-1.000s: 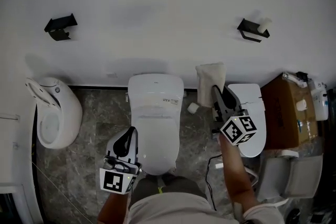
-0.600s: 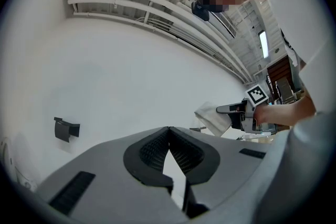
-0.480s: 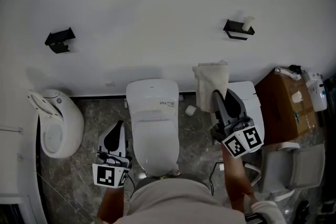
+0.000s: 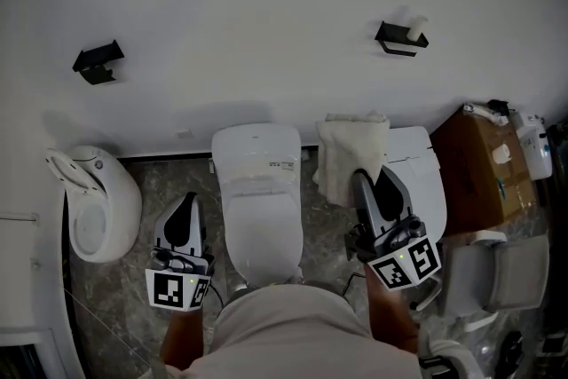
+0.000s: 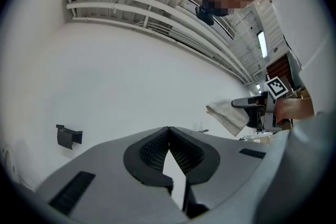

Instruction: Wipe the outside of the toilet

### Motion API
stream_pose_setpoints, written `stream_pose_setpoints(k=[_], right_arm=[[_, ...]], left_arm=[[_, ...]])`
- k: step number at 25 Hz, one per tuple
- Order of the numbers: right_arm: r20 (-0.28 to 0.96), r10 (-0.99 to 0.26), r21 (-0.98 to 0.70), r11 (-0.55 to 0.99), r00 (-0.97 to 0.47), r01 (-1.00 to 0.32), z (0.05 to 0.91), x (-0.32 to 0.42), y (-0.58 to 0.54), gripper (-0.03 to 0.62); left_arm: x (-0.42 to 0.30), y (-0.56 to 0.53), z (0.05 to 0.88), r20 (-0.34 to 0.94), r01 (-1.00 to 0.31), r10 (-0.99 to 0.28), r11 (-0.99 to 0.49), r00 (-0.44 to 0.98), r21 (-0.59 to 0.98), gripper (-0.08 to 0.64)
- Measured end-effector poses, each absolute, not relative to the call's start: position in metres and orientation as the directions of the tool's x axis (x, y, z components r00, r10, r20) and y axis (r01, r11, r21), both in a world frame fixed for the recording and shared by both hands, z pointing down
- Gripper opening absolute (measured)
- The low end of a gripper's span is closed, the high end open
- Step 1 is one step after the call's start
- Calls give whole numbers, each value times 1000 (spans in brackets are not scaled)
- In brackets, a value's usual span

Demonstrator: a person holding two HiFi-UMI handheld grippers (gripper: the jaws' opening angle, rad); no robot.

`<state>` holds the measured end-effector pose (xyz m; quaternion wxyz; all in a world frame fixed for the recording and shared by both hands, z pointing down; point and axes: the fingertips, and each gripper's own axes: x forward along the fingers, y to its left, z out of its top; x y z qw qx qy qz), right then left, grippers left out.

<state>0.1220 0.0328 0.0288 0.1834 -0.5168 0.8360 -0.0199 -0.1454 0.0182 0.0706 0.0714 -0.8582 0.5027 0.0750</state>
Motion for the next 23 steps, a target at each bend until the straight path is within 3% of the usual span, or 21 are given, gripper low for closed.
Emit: stream_pose_setpoints(k=[23], right_arm=[[-292,-891,-124,395,-346,-910,27,139,21,114]], left_arm=[[-156,21,66,-198,-892,-871,-447,450,-66,17]])
